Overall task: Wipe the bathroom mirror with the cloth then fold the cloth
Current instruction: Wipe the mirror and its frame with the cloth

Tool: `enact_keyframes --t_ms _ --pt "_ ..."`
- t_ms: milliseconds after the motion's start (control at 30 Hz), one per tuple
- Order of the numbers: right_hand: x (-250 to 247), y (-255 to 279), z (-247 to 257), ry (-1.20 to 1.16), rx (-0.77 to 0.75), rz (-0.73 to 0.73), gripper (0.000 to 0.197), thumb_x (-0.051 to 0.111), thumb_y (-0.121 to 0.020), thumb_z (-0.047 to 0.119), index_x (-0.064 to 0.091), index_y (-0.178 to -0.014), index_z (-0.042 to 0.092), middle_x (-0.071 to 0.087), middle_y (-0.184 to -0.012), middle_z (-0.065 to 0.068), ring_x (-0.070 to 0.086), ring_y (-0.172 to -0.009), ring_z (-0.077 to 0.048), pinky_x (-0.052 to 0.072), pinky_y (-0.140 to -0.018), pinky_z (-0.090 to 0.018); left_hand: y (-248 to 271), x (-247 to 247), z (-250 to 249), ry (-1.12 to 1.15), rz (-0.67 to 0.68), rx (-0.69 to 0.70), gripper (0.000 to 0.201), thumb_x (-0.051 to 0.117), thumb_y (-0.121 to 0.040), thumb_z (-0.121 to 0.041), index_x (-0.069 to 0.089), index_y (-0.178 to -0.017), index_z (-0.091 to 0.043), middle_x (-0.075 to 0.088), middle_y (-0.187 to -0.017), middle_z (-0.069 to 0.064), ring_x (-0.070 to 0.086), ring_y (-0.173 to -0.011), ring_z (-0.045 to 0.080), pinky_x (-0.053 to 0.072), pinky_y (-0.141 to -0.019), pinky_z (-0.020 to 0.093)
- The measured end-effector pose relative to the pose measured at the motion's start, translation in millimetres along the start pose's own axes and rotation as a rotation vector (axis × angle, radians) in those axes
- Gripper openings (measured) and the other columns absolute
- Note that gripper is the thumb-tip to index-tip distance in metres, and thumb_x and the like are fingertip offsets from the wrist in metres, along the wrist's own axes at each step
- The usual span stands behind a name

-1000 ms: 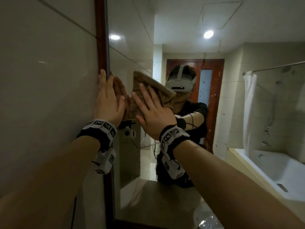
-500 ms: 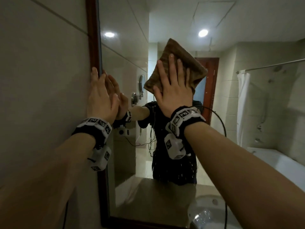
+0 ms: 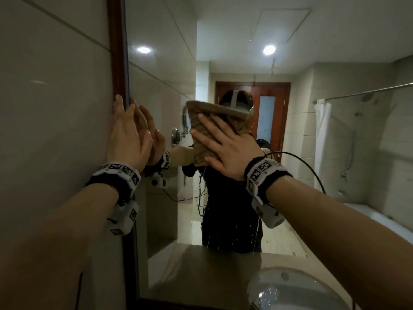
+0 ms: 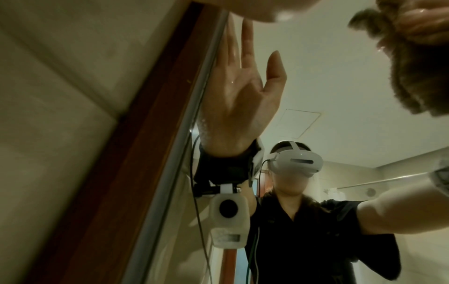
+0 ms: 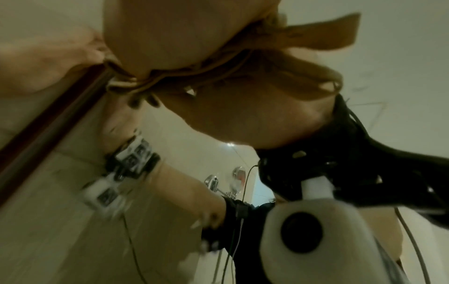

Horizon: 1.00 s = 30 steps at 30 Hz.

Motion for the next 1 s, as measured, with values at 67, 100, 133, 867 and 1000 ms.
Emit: enact_keyframes --t_ms 67,100,133,867,1000 --pt "-11 3 -27 -0.036 0.15 -0.043 0.069 0.028 -0.096 0.058 -0.001 -0.154 0.035 -0.011 -0.163 0.0 -0.001 -0.15 -0.025 0.039 -0.102 -0.052 0 1 -2 0.02 -0.001 0.012 0.066 0.051 -0.093 -0.022 0.02 -0.15 -0.011 -0.004 -0.163 0.003 0.011 -0.149 0.02 0.022 -0.119 0.038" --pt "-20 6 -47 -0.056 0.263 -0.081 0.069 0.027 -0.096 0.058 -0.003 -0.154 0.035 -0.014 -0.162 0.0 -0.004 -0.149 -0.025 0.04 -0.101 -0.052 0 1 -2 0.017 0.0 0.012 0.066 0.051 -0.092 -0.022 0.02 -0.15 -0.011 -0.003 -0.163 0.004 0.011 -0.149 0.021 0.022 -0.119 0.037" --pt "-29 9 -67 -0.075 0.386 -0.124 0.068 0.026 -0.097 0.057 -0.004 -0.154 0.035 -0.016 -0.161 0.0 -0.006 -0.149 -0.026 0.036 -0.105 -0.054 0 1 -2 0.005 0.0 0.003 0.066 0.052 -0.092 -0.022 0.021 -0.15 -0.01 -0.003 -0.163 0.004 0.012 -0.149 0.021 0.022 -0.119 0.037" --pt "-39 10 -94 -0.113 0.538 -0.198 0.069 0.028 -0.096 0.056 -0.002 -0.154 0.034 -0.012 -0.162 -0.002 -0.005 -0.149 -0.027 0.03 -0.109 -0.057 -3 4 -1 -0.096 0.032 0.008 0.065 0.056 -0.09 -0.028 0.028 -0.145 -0.008 -0.001 -0.162 0.007 0.02 -0.146 0.029 0.031 -0.115 0.044" --pt "-53 21 -133 -0.021 0.686 -0.282 0.07 0.028 -0.096 0.055 0.001 -0.155 0.03 -0.004 -0.163 -0.008 -0.002 -0.149 -0.03 0.003 -0.119 -0.053 -3 2 1 -0.052 0.035 -0.004 0.066 0.055 -0.091 -0.028 0.026 -0.147 -0.008 -0.004 -0.162 0.004 0.019 -0.147 0.026 0.03 -0.116 0.044"
Point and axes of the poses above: each hand's wrist, its own y-axis away from the middle knuckle, its own x-axis out of the palm, z = x × y, the point moved 8 cm from there along -y, towards the middle knuckle
